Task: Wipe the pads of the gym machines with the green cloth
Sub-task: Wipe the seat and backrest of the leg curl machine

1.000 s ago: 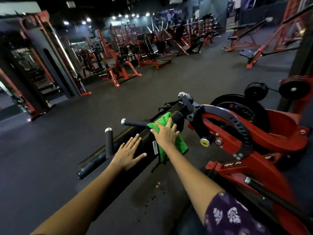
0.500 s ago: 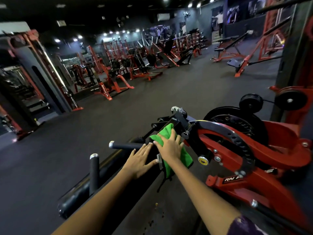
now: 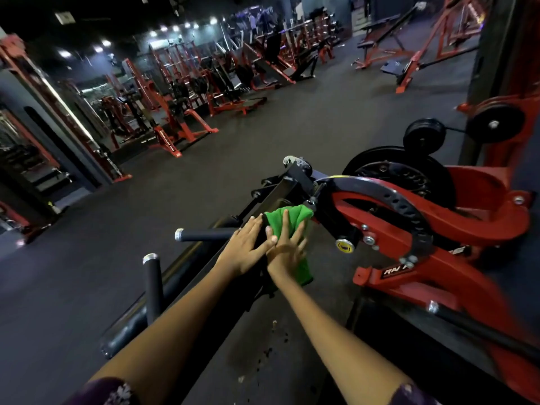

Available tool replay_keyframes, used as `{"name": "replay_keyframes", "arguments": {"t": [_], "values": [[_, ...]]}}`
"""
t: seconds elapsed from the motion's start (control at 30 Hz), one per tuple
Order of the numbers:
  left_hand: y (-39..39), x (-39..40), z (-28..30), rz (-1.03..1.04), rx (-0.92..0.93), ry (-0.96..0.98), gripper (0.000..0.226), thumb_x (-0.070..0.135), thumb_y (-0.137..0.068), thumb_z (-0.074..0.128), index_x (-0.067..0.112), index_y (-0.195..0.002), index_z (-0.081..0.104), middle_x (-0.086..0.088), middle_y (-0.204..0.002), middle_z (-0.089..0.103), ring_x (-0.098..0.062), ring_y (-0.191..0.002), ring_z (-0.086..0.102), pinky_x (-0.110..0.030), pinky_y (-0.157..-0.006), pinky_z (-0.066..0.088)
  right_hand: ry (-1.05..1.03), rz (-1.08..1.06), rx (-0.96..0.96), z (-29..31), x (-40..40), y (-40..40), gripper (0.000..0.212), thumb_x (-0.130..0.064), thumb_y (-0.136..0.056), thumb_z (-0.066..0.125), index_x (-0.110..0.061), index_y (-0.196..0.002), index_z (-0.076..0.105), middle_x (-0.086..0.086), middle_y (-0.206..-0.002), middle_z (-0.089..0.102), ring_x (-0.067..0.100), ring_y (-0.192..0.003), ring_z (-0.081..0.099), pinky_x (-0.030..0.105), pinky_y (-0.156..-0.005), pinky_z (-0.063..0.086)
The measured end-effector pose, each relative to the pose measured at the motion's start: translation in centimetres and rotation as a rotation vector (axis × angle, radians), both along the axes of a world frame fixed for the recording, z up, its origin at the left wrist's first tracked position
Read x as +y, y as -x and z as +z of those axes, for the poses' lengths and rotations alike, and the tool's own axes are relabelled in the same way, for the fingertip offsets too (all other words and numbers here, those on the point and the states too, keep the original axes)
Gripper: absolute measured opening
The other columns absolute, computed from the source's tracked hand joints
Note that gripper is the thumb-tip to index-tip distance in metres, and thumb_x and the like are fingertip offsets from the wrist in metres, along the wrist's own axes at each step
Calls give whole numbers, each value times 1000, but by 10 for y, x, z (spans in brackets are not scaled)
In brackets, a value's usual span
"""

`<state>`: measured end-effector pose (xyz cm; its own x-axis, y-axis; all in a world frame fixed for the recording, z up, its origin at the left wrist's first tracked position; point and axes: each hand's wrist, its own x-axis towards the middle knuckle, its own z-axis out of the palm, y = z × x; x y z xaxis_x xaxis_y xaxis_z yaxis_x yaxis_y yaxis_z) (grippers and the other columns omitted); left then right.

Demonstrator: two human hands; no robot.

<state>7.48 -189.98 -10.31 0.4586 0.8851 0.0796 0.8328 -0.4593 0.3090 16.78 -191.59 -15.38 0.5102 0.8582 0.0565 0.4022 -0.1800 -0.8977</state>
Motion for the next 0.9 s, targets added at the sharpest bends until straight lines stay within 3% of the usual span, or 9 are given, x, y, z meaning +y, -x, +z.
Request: {"name": "replay_keyframes", "arguments": {"t": [0.1, 0.2, 0.3, 0.37, 0.47, 0.53, 0.73, 0.83, 0.9], "values": [[1, -2, -2, -12, -29, -6, 92, 74, -76, 20, 18, -149, 24, 5, -157, 19, -7, -145, 6, -36, -119, 10, -44, 21, 176, -22, -3, -3, 69, -62, -90, 27, -29, -150, 21, 14, -157, 14, 35, -135, 29, 42, -107, 26], [-1, -5, -2, -8, -38, -11, 78, 62, -84, 28, 19, -148, 27, 5, -156, 21, -6, -144, 7, -32, -117, 8, 104, -57, 428, -21, 23, -19, 59, -48, -98, 36, -26, -150, 22, 10, -159, 11, 33, -138, 23, 40, -109, 21], [1, -2, -3, -17, -88, 6, 82, 67, -81, 26, 18, -147, 31, 4, -155, 25, -7, -144, 10, -32, -118, 11, -48, -141, 131, -17, -1, 15, 57, -52, -98, 26, -24, -147, 32, 15, -154, 25, 38, -120, 45, 45, -95, 40], [2, -1, -3, -20, -105, 13, 80, 66, -82, 26, 18, -146, 32, 5, -154, 26, -4, -142, 10, -30, -117, 12, -174, -74, 117, -37, -23, 36, 79, -65, -92, 12, -12, -138, 48, 23, -143, 41, 44, -107, 55, 49, -86, 47], [1, -3, -6, -2, -117, 16, 71, 58, -87, 28, 20, -147, 33, 7, -154, 26, 4, -138, 8, -31, -118, 10, -36, -50, 459, -61, -11, 27, 115, -88, -69, 2, -9, -143, 38, 20, -153, 25, 40, -135, 31, 42, -110, 24], [2, -1, -8, 0, -122, 21, 74, 63, -86, 26, 21, -146, 33, 8, -154, 26, 4, -139, 8, -33, -119, 11, 48, -104, 548, -57, 6, 17, 97, -77, -79, 14, -10, -146, 32, 15, -157, 17, 36, -139, 24, 40, -113, 18], [5, 5, -8, -18, -168, 21, 82, 69, -80, 20, 21, -145, 35, 12, -151, 28, 4, -139, 9, -28, -117, 12, -202, -76, 119, -53, -26, 46, 84, -69, -91, 11, -8, -139, 44, 23, -142, 42, 45, -106, 56, 54, -85, 47], [3, 4, -8, -9, -178, 35, 70, 61, -87, 27, 22, -145, 35, 11, -152, 28, 4, -139, 10, -31, -118, 13, -206, -34, 328, -56, -21, 30, 97, -83, -78, 7, -16, -147, 17, 16, -153, 25, 38, -131, 38, 40, -107, 27], [3, 3, -8, -3, -179, 38, 65, 55, -89, 29, 22, -145, 35, 9, -153, 28, 3, -139, 11, -31, -118, 13, -253, -81, 426, -41, -1, 13, 84, -72, -84, 18, -18, -149, 22, 11, -157, 17, 30, -139, 27, 29, -108, 16]]}}
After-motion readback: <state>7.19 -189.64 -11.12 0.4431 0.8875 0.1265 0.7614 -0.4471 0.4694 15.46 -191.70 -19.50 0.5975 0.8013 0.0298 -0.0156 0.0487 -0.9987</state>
